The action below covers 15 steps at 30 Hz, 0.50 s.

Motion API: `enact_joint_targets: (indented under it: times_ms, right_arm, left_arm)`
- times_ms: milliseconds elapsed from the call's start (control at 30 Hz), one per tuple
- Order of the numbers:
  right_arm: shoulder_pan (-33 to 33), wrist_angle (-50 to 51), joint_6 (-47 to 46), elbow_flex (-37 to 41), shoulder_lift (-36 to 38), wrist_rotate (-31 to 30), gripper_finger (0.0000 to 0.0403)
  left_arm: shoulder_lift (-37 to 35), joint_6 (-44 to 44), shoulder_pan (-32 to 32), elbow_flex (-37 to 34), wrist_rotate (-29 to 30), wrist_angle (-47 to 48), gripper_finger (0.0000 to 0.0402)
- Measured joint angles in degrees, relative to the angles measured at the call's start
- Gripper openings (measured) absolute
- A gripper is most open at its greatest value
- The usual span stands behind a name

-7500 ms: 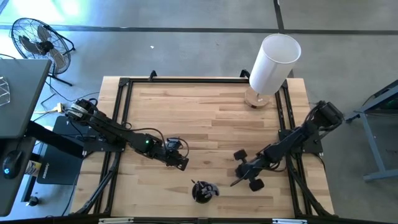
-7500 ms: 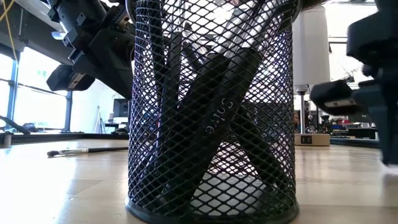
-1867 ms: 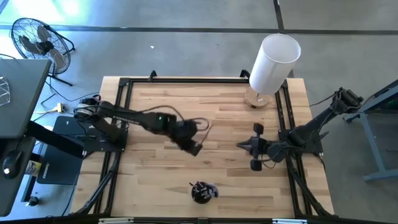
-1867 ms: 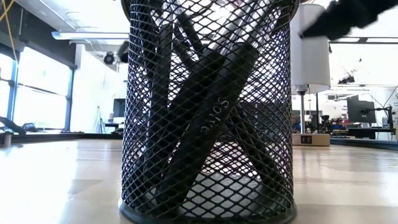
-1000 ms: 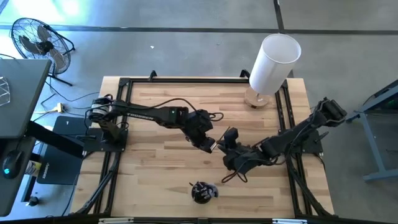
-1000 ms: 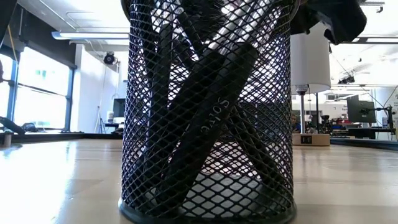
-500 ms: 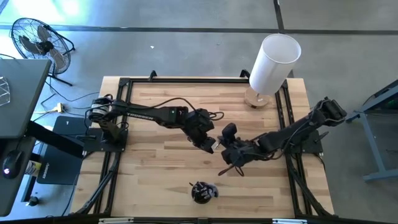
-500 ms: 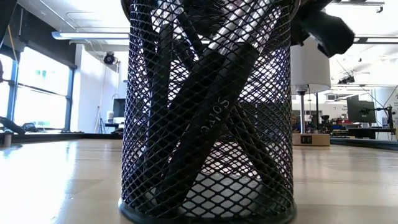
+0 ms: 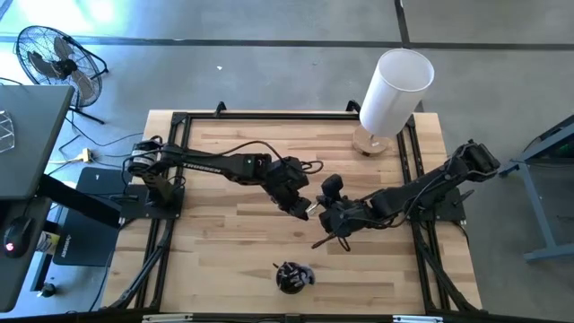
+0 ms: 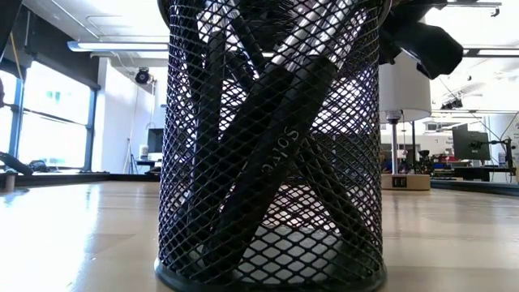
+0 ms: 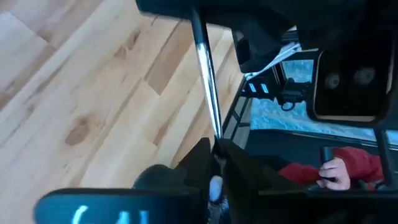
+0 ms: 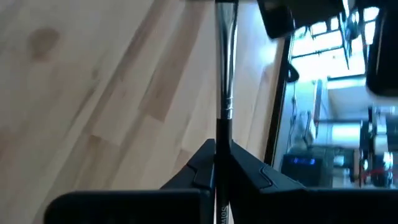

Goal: Put items in baskets/containers
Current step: Put the black eyeshadow brush into the black pen holder

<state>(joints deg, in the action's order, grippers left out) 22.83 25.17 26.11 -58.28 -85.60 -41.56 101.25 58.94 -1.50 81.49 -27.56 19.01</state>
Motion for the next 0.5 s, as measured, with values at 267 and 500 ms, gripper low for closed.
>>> enact_joint_targets:
  times_ms: [267,500]
  right_arm:
    - [0.81,8.20,-31.28,2.72,0.02,5.81,0.0014]
    - [9.10,11.54,-65.06,4.86,1.34,7.60,0.0011]
  left_arm:
    - [0.02,-9.04,0.81,-0.02,3.87,1.73,0.0096]
    - [-1.25,-19.23,-1.08,0.11,12.38,10.26,0.0105]
